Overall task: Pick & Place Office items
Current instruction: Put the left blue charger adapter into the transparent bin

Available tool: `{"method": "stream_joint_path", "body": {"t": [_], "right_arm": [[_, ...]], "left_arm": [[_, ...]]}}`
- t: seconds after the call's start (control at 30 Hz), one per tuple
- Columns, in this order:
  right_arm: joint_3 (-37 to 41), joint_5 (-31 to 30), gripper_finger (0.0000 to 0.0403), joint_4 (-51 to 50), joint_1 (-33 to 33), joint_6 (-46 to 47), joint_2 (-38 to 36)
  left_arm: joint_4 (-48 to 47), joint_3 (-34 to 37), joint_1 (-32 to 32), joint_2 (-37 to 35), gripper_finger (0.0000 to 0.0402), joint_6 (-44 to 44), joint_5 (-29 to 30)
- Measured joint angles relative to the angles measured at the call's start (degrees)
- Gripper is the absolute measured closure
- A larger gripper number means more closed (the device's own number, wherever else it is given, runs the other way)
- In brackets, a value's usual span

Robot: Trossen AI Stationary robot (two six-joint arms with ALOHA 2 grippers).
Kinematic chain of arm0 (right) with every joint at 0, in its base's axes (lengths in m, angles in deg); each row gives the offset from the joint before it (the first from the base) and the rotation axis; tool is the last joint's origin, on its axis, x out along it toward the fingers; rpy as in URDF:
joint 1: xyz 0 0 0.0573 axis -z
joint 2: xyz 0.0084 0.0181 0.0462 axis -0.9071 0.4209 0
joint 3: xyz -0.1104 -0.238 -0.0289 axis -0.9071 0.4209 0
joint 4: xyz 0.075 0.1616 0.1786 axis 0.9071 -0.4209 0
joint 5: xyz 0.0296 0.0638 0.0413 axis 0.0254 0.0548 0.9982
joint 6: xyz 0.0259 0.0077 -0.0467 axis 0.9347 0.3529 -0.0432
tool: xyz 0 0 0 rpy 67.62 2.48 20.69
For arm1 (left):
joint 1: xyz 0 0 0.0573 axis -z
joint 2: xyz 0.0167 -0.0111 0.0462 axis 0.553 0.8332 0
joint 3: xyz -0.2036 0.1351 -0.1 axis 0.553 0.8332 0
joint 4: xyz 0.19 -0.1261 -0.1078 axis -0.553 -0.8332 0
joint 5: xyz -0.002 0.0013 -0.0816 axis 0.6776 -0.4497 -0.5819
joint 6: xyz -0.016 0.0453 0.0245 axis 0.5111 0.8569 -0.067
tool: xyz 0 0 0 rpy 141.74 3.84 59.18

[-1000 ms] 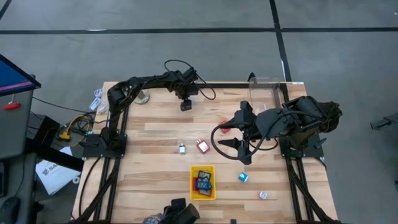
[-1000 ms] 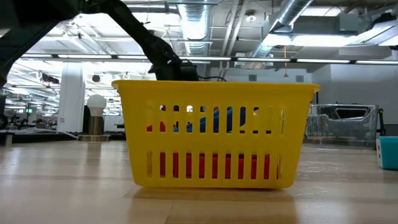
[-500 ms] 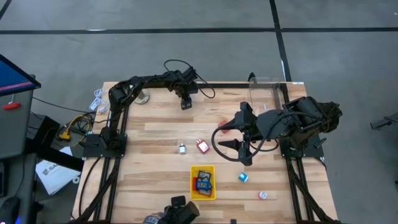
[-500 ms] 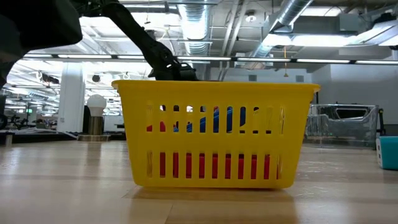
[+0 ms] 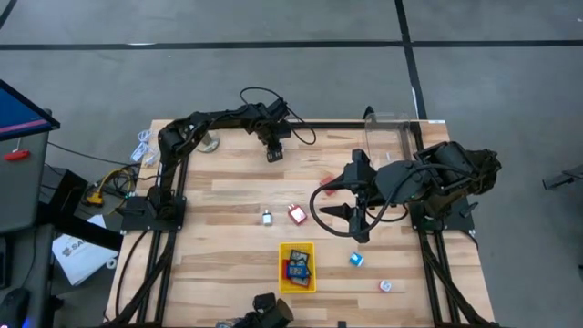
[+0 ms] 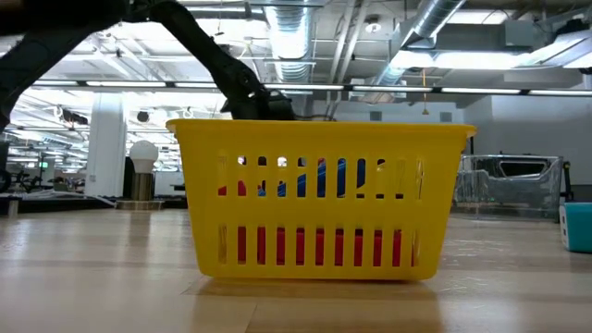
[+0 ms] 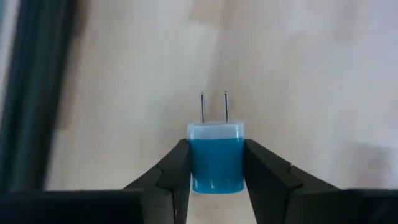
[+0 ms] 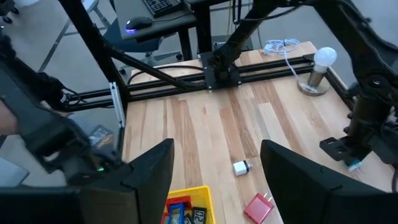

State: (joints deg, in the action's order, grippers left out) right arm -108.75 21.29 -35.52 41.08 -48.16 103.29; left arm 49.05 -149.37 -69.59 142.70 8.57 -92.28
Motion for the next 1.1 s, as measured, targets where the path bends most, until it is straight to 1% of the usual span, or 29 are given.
{"method": "stream_joint_path", "body": {"t": [0.13, 0.3, 0.37, 0.47, 0.57, 0.63, 0.7, 0.77, 0.83, 0.93, 1.0, 1.07, 1.1], "right_arm": [[0.00, -4.22, 0.0170, -2.86, 0.04, 0.26, -0.20], [-0.02, -8.56, 0.0170, -9.57, 0.73, 1.96, -1.49], [-0.02, -11.82, 0.0170, -13.49, 0.35, 3.83, -1.60], [0.01, -16.33, 0.0170, -19.84, -1.69, 7.15, -1.40], [1.14, -17.49, 0.0170, -18.65, -3.95, 6.49, -1.15], [3.17, -17.46, 0.0170, -14.09, -5.66, 3.22, -1.05], [6.57, -16.34, 0.0170, -10.08, -7.01, -2.02, -1.11], [10.20, -14.38, 0.0170, -5.36, -8.23, -7.56, -0.96], [13.94, -14.22, 0.0170, -0.08, -9.08, -12.48, -0.92], [18.84, -14.28, 0.0170, 9.57, -9.04, -17.18, -0.94], [21.36, -14.19, 0.0170, 14.11, -8.22, -18.68, -0.94], [23.16, -13.94, 0.0170, 16.02, -7.09, -20.04, -0.81], [23.62, -12.89, 0.0170, 16.53, -6.22, -20.51, -0.55]], "left_arm": [[-0.54, 0.19, 1.57, -4.32, 0.0290, -2.40, -7.38], [0.02, 4.18, 5.46, -14.10, 0.0290, -5.32, -20.00], [2.23, 7.60, 6.92, -19.34, 0.0290, -6.87, -25.30], [7.40, 14.75, 9.28, -28.13, 0.0290, -9.52, -30.57], [14.27, 23.45, 12.22, -37.58, 0.0290, -13.42, -34.44], [19.87, 29.36, 14.89, -43.49, 0.0290, -15.96, -36.11], [25.90, 35.25, 17.86, -48.70, 0.0290, -18.45, -37.02], [32.64, 40.63, 20.81, -52.69, 0.0290, -21.23, -37.06], [41.31, 45.22, 23.68, -55.24, 0.0290, -24.07, -36.35], [55.82, 50.67, 27.65, -56.13, 0.0290, -28.41, -33.30], [62.48, 52.34, 29.80, -54.96, 0.0290, -30.06, -32.72], [64.78, 53.17, 31.74, -53.04, 0.0290, -30.73, -31.81], [65.67, 53.16, 32.56, -51.72, 0.0290, -30.90, -31.27]]}}
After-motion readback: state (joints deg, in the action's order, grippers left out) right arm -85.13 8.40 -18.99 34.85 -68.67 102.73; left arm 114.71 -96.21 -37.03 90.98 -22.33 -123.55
